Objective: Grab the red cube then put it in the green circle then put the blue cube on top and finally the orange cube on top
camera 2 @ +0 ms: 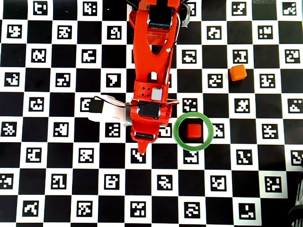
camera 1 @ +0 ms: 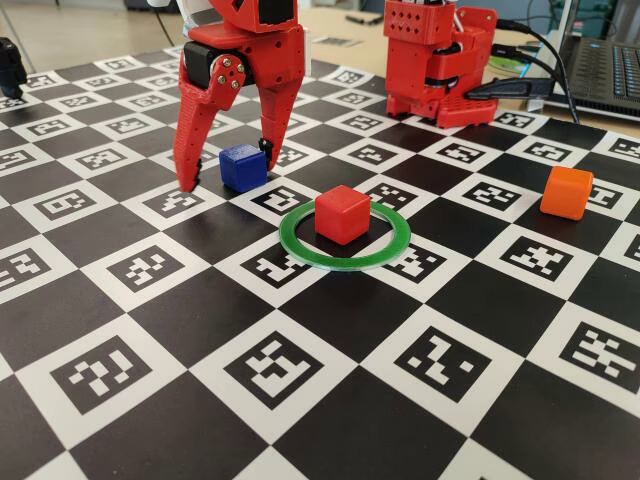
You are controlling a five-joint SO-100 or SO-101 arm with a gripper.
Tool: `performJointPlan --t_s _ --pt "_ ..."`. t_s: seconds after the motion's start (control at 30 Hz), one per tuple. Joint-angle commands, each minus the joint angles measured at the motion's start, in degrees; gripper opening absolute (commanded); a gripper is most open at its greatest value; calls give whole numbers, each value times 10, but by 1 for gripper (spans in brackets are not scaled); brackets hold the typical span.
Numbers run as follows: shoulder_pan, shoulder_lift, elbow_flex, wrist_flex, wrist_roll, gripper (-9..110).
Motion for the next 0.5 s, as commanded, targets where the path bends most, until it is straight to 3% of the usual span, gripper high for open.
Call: performJointPlan --t_s 0.0,0.47 --pt "-5 24 -6 -5 4 19" --pt "-5 35 -43 39 12 10"
